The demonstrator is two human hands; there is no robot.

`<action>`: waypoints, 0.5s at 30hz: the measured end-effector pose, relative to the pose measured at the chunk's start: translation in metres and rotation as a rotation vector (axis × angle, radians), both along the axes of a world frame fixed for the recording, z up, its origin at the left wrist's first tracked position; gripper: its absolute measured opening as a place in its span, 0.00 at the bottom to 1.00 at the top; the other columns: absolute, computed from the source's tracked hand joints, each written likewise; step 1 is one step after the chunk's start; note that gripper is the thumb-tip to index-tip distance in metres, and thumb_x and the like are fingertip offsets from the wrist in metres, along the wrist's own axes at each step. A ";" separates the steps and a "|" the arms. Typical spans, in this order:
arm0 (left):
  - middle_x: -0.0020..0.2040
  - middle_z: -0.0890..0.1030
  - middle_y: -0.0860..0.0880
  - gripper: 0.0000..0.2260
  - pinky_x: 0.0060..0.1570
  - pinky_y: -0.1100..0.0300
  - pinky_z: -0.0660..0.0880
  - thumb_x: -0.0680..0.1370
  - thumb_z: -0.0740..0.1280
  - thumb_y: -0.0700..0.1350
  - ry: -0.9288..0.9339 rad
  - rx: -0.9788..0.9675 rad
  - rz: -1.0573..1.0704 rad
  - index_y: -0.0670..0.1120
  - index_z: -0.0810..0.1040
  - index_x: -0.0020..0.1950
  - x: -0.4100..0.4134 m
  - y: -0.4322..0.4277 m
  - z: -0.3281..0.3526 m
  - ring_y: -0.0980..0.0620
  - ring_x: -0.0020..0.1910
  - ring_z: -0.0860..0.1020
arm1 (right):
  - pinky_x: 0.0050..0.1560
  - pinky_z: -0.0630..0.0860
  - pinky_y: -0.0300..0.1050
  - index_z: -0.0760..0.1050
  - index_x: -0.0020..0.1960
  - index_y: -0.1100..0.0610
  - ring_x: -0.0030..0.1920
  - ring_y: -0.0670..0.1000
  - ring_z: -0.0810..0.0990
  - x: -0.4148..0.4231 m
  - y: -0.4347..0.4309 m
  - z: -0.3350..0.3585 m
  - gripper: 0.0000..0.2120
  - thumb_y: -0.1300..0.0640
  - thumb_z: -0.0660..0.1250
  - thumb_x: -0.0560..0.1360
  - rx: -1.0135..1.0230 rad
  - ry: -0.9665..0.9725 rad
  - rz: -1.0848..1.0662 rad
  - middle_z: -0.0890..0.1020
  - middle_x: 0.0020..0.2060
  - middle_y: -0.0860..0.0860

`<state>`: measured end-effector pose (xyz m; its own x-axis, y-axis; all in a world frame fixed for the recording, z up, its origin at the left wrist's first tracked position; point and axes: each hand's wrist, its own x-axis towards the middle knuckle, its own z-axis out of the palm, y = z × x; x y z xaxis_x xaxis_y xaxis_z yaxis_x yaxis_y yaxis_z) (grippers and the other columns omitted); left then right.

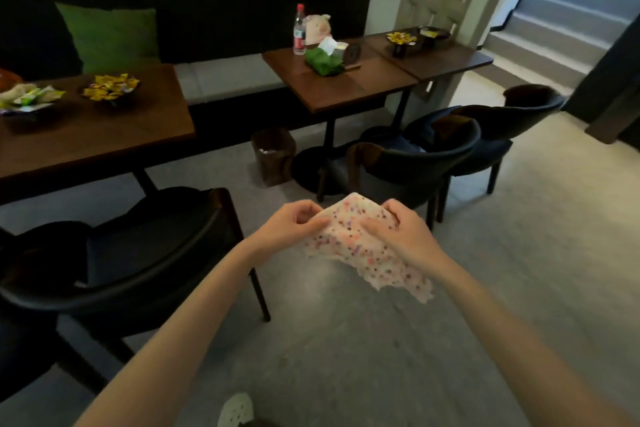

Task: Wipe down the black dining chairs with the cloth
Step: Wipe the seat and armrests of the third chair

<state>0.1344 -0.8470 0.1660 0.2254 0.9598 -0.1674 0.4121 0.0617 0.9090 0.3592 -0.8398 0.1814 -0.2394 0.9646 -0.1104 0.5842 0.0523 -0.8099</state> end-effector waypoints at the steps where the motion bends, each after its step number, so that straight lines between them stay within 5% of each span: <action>1: 0.47 0.82 0.52 0.08 0.42 0.69 0.75 0.79 0.66 0.51 -0.009 -0.001 0.014 0.48 0.78 0.53 0.018 0.001 0.000 0.61 0.44 0.81 | 0.37 0.68 0.36 0.72 0.44 0.52 0.39 0.43 0.77 0.020 0.000 0.000 0.12 0.45 0.70 0.74 -0.011 0.002 -0.025 0.77 0.38 0.46; 7: 0.48 0.81 0.51 0.07 0.46 0.64 0.76 0.80 0.64 0.53 0.031 0.018 0.004 0.52 0.78 0.50 0.105 0.030 0.002 0.55 0.47 0.80 | 0.49 0.78 0.54 0.76 0.50 0.60 0.46 0.54 0.81 0.107 0.017 -0.009 0.18 0.46 0.71 0.73 -0.087 0.019 -0.061 0.81 0.44 0.56; 15: 0.47 0.79 0.53 0.07 0.42 0.69 0.72 0.81 0.63 0.49 0.054 0.047 -0.037 0.48 0.77 0.53 0.178 0.126 -0.017 0.60 0.46 0.77 | 0.43 0.75 0.41 0.67 0.54 0.53 0.47 0.46 0.78 0.169 0.095 -0.041 0.12 0.51 0.68 0.76 -0.013 0.129 -0.234 0.76 0.47 0.49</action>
<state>0.3126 -0.7207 0.1490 0.2531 0.9579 -0.1356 0.4616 0.0036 0.8871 0.5279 -0.7448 0.1401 -0.0233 0.9940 -0.1065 0.4714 -0.0830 -0.8780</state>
